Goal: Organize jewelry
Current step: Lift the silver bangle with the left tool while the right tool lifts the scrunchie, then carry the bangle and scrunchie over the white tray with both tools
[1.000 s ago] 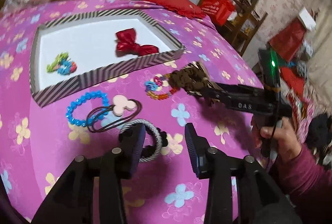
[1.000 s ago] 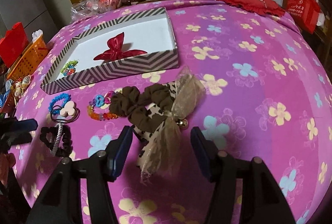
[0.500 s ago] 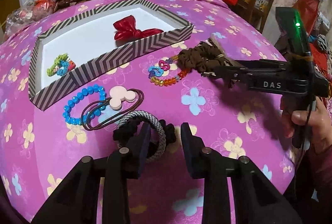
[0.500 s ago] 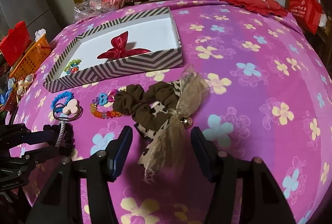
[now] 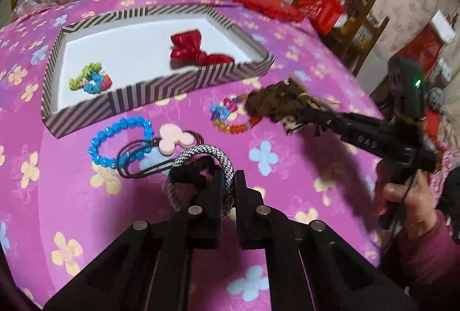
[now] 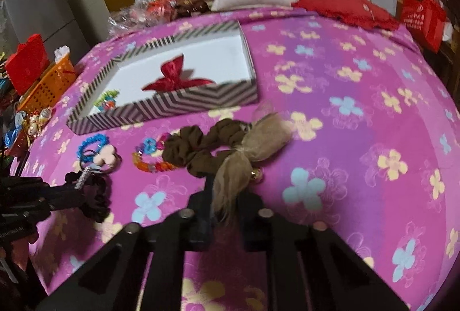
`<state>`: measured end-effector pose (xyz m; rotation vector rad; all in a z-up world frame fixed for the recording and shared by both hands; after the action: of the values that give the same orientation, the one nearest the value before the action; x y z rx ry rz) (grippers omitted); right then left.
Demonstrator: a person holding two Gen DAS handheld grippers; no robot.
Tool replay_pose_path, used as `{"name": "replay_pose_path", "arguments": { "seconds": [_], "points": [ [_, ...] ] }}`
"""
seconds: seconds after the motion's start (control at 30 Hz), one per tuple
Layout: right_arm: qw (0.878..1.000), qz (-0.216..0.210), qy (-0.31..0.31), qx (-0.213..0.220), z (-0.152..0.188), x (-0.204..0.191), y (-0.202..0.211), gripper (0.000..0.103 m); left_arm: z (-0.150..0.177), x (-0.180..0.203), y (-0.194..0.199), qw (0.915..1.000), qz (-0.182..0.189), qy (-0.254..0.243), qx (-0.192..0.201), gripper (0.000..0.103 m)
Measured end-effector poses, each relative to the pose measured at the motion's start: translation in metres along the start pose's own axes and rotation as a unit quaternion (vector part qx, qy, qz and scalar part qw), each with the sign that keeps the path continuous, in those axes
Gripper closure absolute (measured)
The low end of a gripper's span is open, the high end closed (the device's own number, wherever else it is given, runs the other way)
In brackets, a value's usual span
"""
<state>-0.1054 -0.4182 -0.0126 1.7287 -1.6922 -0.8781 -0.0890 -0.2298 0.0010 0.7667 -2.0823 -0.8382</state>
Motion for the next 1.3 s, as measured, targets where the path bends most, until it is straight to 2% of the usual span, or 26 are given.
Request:
{"name": "replay_pose_path", "arguments": {
  "seconds": [0.1, 0.33, 0.5, 0.83, 1.1, 1.3],
  "points": [
    [1.0, -0.007, 0.002, 0.014, -0.007, -0.005, 0.012, 0.092, -0.006, -0.005, 0.016, 0.9996, 0.02, 0.021, 0.007, 0.102],
    [0.998, -0.021, 0.012, 0.051, -0.024, -0.021, 0.042, 0.092, -0.023, -0.014, 0.049, 0.9977, 0.04, 0.044, 0.033, 0.102],
    [0.997, -0.041, 0.01, 0.069, -0.037, -0.028, 0.055, 0.092, -0.031, -0.017, 0.062, 0.9976, 0.023, 0.039, 0.051, 0.102],
    [0.996, -0.049, 0.015, 0.08, -0.049, -0.039, 0.061, 0.092, -0.039, -0.02, 0.064, 0.9971, -0.008, 0.027, 0.07, 0.102],
    [0.994, -0.051, 0.018, 0.09, -0.065, -0.047, 0.063, 0.092, -0.055, -0.03, 0.067, 0.9937, -0.061, 0.014, 0.094, 0.102],
    [0.994, -0.054, 0.025, 0.091, -0.076, -0.054, 0.057, 0.092, -0.067, -0.041, 0.064, 0.9915, -0.082, 0.011, 0.101, 0.102]
  ]
}}
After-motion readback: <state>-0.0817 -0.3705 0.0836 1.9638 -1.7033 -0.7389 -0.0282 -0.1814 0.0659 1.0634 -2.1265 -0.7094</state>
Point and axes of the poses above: each gripper's, at about its wrist camera, not at the fingertips, and y roughly against the way its jaws point, x to its right, z to its underside, the point moved 7 cm from there along -y, roughly the way its jaws point, and after that the axes turned 6 degrees about y, right-handed, at the moved point
